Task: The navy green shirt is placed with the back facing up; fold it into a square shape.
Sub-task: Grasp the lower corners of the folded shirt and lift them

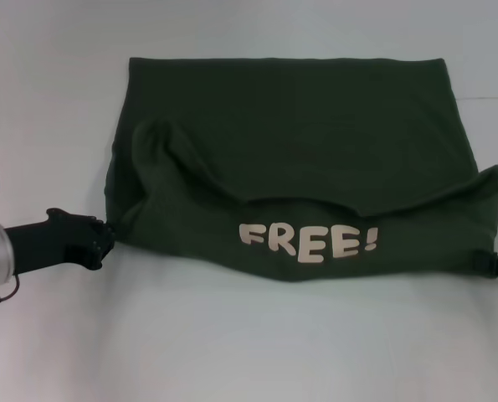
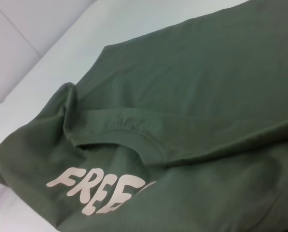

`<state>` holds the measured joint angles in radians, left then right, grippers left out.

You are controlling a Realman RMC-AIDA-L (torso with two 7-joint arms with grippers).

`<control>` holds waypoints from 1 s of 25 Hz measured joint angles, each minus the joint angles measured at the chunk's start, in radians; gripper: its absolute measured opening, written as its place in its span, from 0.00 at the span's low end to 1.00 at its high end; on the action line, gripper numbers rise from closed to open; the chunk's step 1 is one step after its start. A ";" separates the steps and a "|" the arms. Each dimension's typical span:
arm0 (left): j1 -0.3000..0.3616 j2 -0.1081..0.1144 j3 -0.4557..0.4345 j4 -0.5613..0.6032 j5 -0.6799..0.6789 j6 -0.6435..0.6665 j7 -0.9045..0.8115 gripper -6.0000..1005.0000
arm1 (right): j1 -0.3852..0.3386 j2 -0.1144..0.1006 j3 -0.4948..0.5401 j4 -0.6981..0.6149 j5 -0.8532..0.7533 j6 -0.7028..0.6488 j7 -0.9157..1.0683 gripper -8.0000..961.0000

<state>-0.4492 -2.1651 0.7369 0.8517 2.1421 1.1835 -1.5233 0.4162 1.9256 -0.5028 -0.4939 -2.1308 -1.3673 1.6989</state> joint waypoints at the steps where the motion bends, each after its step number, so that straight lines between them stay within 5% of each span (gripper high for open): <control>1: 0.005 0.001 -0.022 0.002 0.000 0.031 -0.003 0.01 | -0.004 0.000 0.000 0.000 0.000 -0.008 -0.007 0.07; 7: 0.046 0.002 -0.157 0.012 0.006 0.192 -0.005 0.01 | -0.027 -0.001 0.000 -0.027 -0.004 -0.081 -0.035 0.07; 25: 0.171 0.001 -0.314 0.048 0.042 0.498 -0.004 0.01 | -0.105 0.006 0.005 -0.135 -0.066 -0.257 -0.036 0.07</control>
<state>-0.2779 -2.1645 0.4231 0.9001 2.1840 1.6817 -1.5275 0.3107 1.9312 -0.4982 -0.6292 -2.1965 -1.6244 1.6627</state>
